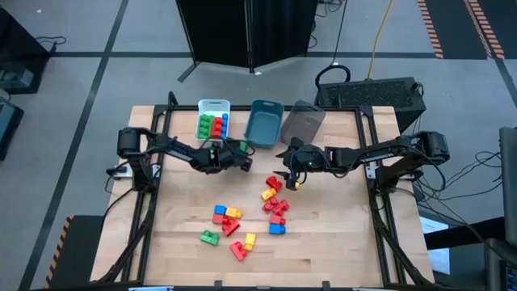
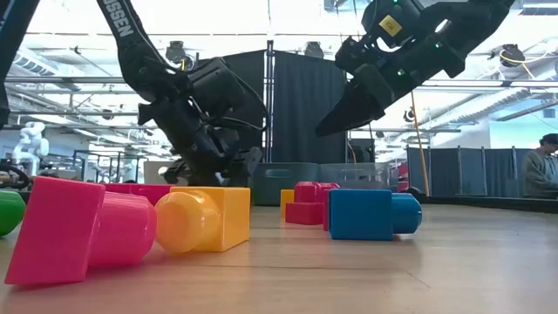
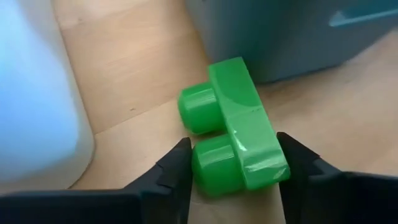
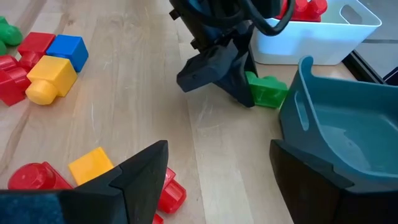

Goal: Sort blocks by size
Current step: Put the 2 studs green game piece into the blue bin

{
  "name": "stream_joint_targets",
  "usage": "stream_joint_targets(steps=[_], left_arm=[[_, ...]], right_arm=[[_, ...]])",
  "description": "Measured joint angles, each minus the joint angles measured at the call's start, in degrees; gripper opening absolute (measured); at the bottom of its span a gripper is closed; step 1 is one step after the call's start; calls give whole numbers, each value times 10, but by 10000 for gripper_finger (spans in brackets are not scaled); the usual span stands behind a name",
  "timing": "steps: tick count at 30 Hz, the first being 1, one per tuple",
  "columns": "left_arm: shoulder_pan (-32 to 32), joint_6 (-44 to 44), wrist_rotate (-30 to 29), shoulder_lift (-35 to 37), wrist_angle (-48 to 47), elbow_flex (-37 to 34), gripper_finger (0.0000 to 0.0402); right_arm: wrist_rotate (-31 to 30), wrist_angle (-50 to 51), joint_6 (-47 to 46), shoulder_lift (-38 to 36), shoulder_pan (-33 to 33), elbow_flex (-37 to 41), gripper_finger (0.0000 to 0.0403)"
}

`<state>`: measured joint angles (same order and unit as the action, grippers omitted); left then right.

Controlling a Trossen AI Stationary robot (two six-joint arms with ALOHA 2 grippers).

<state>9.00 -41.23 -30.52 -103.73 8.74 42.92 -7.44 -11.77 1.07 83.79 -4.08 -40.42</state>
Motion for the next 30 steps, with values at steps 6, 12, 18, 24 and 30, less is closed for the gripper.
stream_joint_targets(steps=[6,12,18,24,30], left_arm=[[-18,16,0,1,-3,0,140],[-32,17,0,4,-11,0,142],[-46,16,5,25,-61,0,143],[-64,31,30,75,-114,-1,143],[-69,72,128,141,-130,-2,143]], right_arm=[[0,0,0,0,0,0,267],[1,0,0,0,0,0,267],[1,-4,13,0,0,0,267],[1,-33,116,0,0,1,267],[36,-49,231,0,2,1,267]])
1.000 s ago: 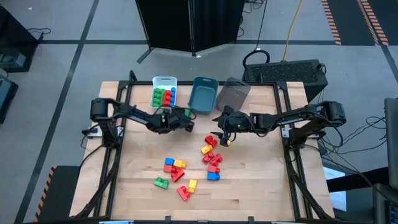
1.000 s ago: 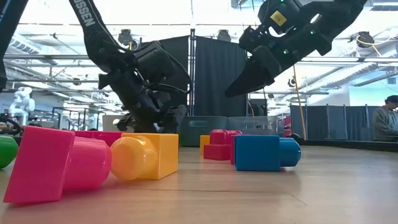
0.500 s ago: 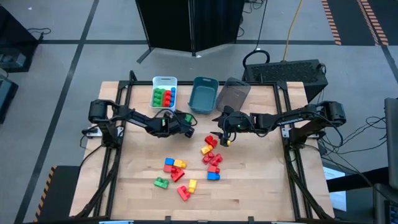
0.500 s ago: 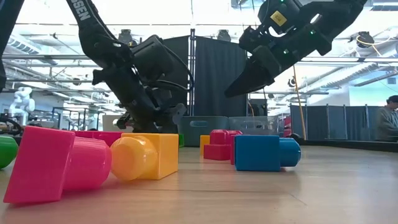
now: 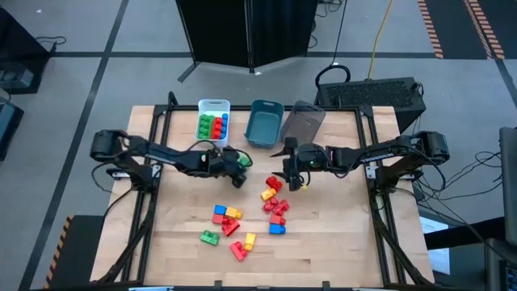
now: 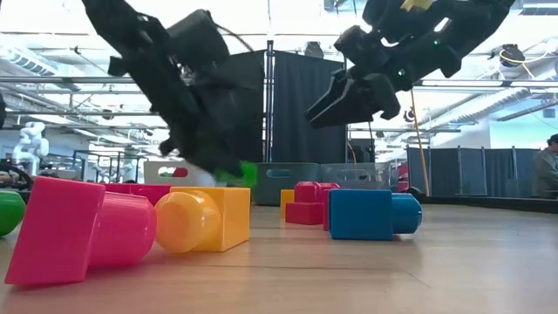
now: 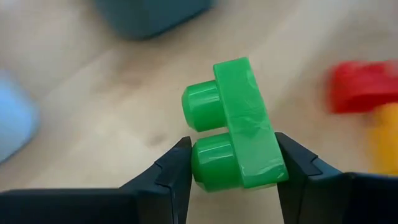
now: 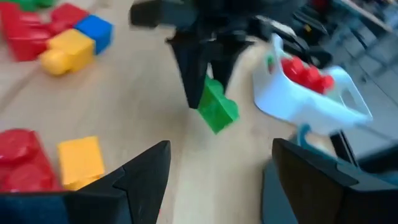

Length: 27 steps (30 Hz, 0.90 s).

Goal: Sort blocks by size
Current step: Put the 2 studs green game piece into the blue bin

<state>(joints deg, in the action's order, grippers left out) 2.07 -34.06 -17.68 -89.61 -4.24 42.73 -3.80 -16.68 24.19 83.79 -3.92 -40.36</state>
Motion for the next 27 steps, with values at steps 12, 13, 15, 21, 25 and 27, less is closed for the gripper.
stream_joint_targets(steps=[12,13,15,21,25,27], left_arm=[[10,49,143,91,44,1,143],[12,49,154,92,53,1,143],[16,46,177,92,63,1,144],[18,44,219,92,82,1,144],[20,44,231,92,89,1,144],[21,44,235,92,89,1,144]], right_arm=[[29,-67,95,52,31,-25,267],[14,-62,106,58,35,-30,267],[-33,-63,127,73,42,-47,267],[-81,-66,174,107,49,-84,267],[-81,-61,191,132,50,-101,267],[-81,-64,205,147,52,-108,267]])
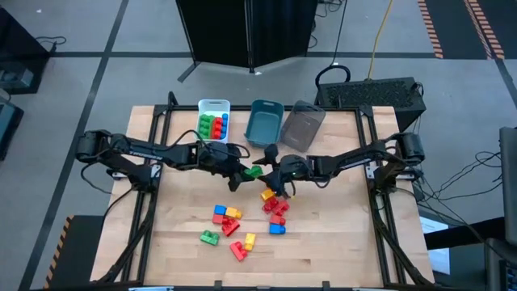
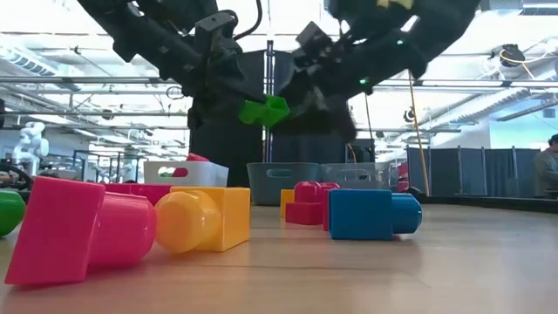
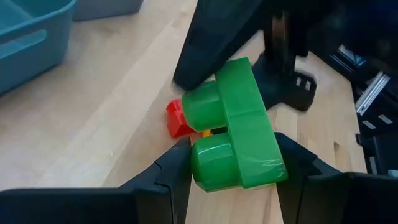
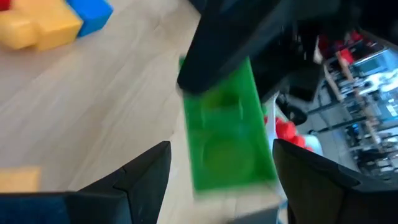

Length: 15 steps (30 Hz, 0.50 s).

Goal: Sort blocks by size
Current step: Put the 2 studs green game piece into the blue bin

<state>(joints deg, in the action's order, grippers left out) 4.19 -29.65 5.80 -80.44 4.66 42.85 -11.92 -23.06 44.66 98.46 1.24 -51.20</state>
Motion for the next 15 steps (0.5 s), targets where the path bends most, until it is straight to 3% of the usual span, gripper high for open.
stream_joint_targets(steps=[8,15], left_arm=[[7,0,-7,0,-6,0,144],[17,1,-13,0,-9,0,144]], right_arm=[[0,13,-8,2,3,-18,254],[-1,19,-5,2,3,-19,186]])
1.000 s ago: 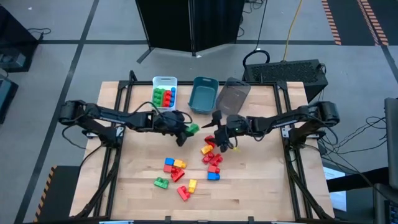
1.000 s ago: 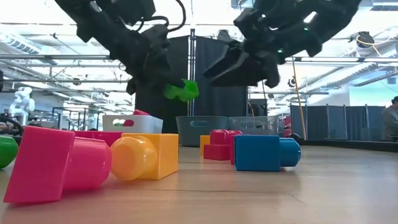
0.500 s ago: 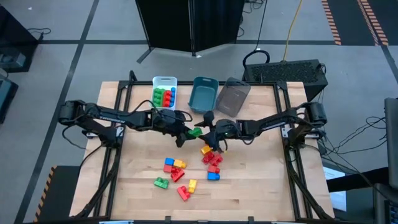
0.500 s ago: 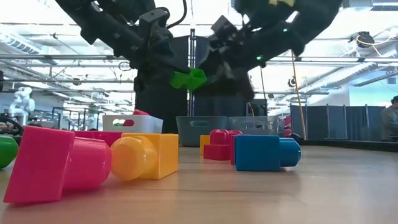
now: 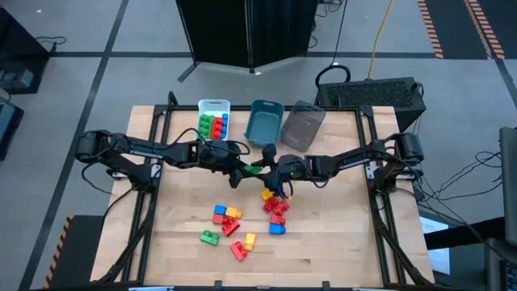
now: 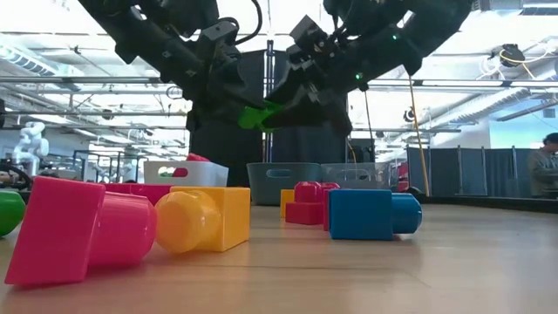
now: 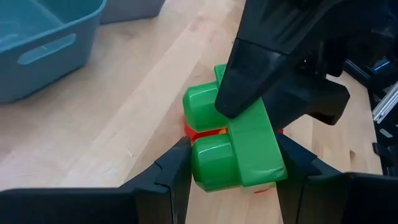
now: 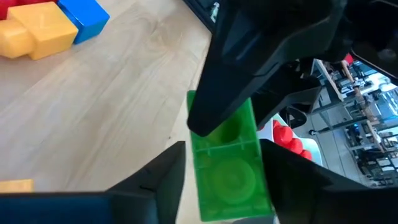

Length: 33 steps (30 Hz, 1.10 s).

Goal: Sort blocks by size
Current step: Put the 2 studs green game piece into the blue bin

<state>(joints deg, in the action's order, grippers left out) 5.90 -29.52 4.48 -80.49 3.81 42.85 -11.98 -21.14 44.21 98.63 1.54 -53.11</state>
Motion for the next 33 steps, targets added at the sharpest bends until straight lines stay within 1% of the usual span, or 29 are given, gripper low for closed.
stream_joint_targets(steps=[5,8,12,15,17,20,25,29,33], left_arm=[[1,-2,0,0,0,0,144],[1,-4,0,0,0,0,144],[3,-14,-1,0,5,0,145],[8,-13,-2,0,13,0,157],[13,-11,-5,5,20,0,176],[20,1,-5,12,41,2,213],[34,14,-4,38,30,1,268],[42,15,-6,71,1,1,282],[39,27,-48,105,-30,1,283]], right_arm=[[-2,3,7,0,0,0,132],[-2,3,11,0,0,0,119],[-7,3,10,0,-1,0,127],[-31,2,11,0,-1,0,132],[-44,-1,11,0,-2,0,132],[-46,4,4,0,-8,0,129],[-49,5,0,0,-23,0,129],[-56,0,-4,-2,-63,0,129],[-55,12,-50,-4,-127,-6,129]])
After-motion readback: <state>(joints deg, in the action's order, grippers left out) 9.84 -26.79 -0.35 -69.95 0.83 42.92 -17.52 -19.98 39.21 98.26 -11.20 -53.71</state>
